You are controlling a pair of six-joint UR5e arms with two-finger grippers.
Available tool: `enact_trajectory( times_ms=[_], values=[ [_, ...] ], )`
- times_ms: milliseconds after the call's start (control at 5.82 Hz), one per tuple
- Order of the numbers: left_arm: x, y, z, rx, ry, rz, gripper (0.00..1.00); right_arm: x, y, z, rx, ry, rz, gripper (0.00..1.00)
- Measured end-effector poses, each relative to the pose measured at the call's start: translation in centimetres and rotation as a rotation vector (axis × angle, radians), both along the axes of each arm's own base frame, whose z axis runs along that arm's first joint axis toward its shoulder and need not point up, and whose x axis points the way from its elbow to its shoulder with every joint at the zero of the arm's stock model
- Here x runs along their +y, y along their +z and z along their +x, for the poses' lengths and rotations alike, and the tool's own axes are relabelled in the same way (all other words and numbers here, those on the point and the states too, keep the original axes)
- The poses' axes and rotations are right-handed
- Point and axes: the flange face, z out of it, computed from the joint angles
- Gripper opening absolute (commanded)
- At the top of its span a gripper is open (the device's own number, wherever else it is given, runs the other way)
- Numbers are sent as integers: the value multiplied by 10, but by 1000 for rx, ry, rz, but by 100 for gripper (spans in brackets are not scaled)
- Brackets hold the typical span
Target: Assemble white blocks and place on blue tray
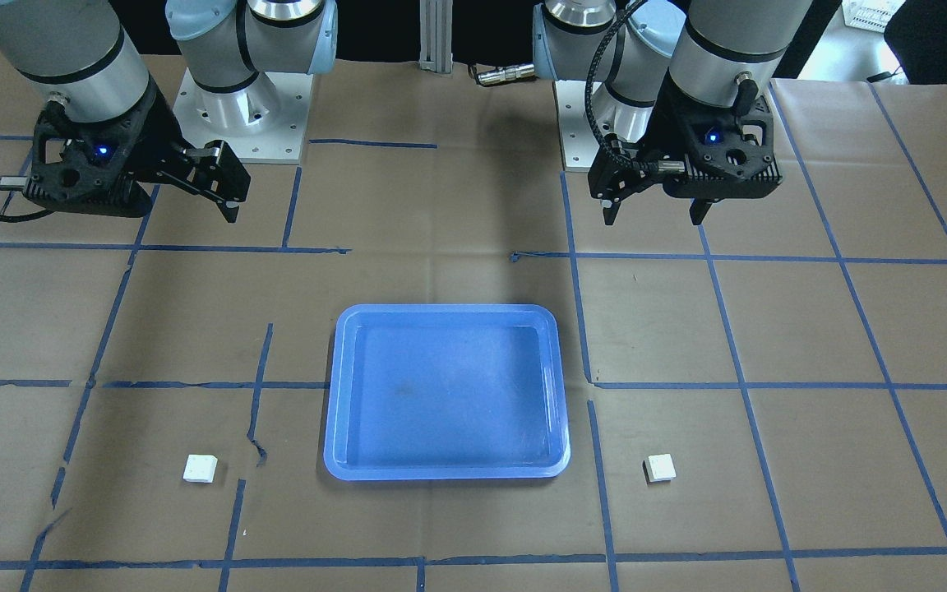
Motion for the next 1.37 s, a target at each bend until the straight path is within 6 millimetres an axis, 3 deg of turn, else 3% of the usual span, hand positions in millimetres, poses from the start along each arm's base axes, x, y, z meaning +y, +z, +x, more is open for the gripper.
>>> enact_trajectory(
  times_ms=[859, 1030, 1374],
  values=[
    [-13, -19, 9, -1, -9, 19, 99, -2, 0, 0, -2, -13, -12, 100],
    [-28, -34, 31, -8, 30, 46, 99, -2, 0, 0, -2, -12, -12, 100],
    [-85, -89, 75, -9, 90, 77, 99, -4, 0, -2, -6, 50, -18, 100]
  ],
)
